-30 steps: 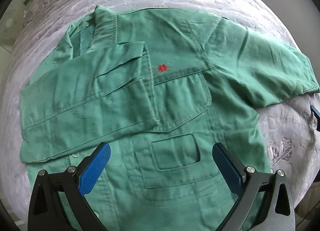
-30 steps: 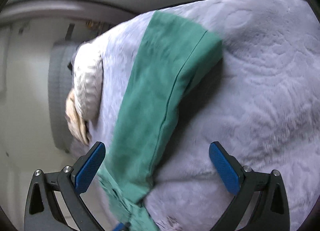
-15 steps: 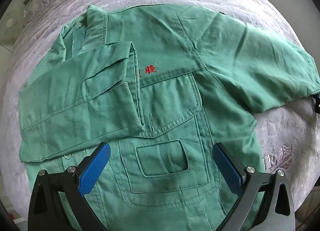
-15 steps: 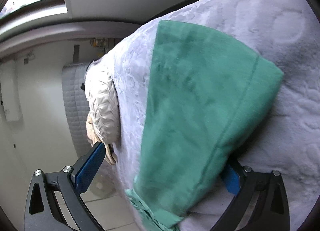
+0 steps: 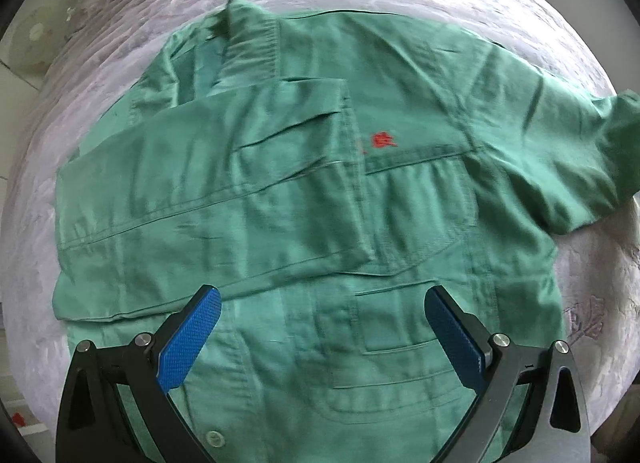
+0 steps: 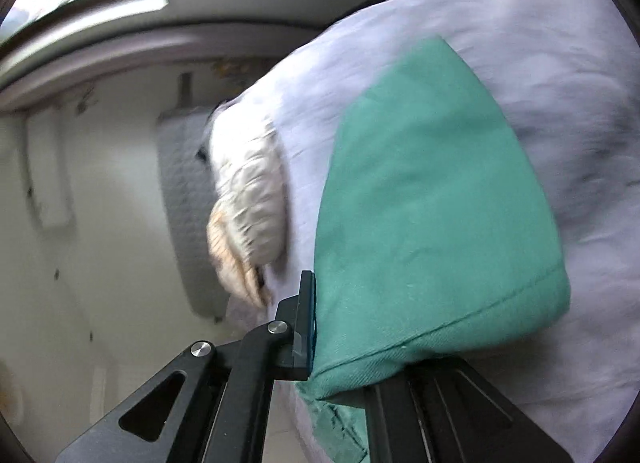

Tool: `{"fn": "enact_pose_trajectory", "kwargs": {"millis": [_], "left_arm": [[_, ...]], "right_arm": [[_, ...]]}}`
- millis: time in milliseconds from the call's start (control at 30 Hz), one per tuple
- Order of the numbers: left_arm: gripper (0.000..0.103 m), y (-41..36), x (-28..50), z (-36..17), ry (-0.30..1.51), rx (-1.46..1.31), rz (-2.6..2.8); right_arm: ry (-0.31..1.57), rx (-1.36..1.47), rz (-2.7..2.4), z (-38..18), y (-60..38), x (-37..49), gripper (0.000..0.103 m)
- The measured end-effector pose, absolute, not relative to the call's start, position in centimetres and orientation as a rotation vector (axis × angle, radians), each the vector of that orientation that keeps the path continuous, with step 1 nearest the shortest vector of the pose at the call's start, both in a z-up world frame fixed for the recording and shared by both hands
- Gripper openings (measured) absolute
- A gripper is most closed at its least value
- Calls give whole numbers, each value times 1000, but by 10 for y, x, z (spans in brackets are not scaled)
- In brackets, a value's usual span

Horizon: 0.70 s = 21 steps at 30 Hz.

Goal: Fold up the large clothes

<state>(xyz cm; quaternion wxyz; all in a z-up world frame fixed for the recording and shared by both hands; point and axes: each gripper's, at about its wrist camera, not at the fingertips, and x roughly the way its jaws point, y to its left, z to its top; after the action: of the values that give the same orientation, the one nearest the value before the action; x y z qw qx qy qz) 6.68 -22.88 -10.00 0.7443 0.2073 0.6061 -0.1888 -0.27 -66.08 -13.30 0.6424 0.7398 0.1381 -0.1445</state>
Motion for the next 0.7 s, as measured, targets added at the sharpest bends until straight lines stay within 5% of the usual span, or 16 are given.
{"fn": "enact_pose_trajectory", "kwargs": {"millis": [500,700], "left_arm": [[102,-140,108,-98,1305,385,-317],[102,-77,144,-99,1241,310,-202]], "right_arm": [[597,1148,126,-7,-504,205,4],[886,917,231,-47,-379,278,4]]}}
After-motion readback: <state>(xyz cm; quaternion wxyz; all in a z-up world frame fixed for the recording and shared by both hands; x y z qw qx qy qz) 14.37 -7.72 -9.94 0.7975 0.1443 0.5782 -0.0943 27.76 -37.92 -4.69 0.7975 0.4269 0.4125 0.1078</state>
